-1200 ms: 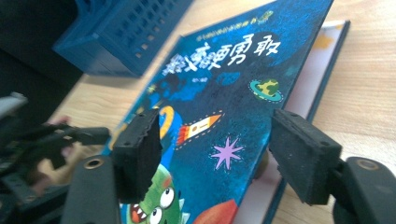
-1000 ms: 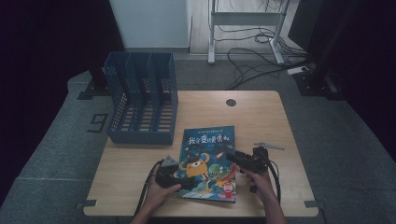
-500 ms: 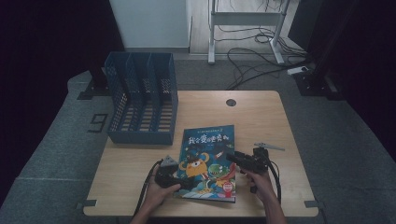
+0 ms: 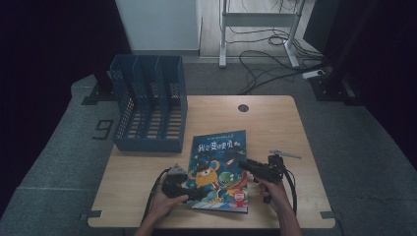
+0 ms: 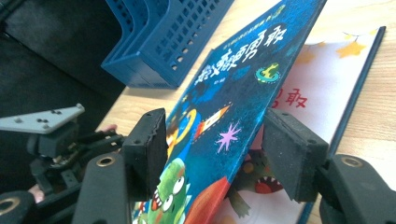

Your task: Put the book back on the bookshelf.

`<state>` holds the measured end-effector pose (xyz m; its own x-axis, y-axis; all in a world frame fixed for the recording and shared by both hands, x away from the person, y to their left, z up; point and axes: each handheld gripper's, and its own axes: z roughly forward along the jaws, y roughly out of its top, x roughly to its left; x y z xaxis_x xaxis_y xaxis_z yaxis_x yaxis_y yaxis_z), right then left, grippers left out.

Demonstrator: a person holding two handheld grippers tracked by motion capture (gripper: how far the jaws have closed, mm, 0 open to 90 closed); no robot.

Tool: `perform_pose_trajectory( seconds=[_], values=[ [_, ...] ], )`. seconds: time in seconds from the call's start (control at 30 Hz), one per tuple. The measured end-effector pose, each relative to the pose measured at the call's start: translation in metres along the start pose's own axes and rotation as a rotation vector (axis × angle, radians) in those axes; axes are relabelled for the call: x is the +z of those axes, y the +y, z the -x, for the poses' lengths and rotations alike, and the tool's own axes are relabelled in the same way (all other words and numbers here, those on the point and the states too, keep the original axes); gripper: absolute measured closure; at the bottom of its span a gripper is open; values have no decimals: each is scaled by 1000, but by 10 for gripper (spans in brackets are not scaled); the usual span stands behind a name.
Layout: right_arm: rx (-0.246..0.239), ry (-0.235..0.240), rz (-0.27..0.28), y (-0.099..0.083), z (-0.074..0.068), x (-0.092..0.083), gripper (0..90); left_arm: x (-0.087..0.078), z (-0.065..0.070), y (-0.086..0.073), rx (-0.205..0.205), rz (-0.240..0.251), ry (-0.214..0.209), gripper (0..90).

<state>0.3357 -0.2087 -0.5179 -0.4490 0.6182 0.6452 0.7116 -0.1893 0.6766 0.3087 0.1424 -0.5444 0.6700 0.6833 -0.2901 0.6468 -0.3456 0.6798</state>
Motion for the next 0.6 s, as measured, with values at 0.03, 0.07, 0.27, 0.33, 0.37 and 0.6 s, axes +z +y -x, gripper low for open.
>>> perform_pose_trajectory(
  seconds=[0.03,0.07,0.27,0.33,0.37,0.6],
  values=[
    [0,0,0,0,0,0,400,0,0,0,0,0,0,49],
    [-7,-13,-15,0,1,1,400,0,1,0,9,-3,8,49],
    [-27,-51,-55,-2,3,3,403,1,2,0,21,-5,21,47],
    [-39,-65,-72,-2,3,4,406,1,2,0,21,-5,20,47],
    [-47,-75,-83,-2,4,4,405,1,2,0,20,-5,20,48],
    [-98,-177,-142,-8,7,15,397,1,2,0,19,-5,21,50]
  ],
)
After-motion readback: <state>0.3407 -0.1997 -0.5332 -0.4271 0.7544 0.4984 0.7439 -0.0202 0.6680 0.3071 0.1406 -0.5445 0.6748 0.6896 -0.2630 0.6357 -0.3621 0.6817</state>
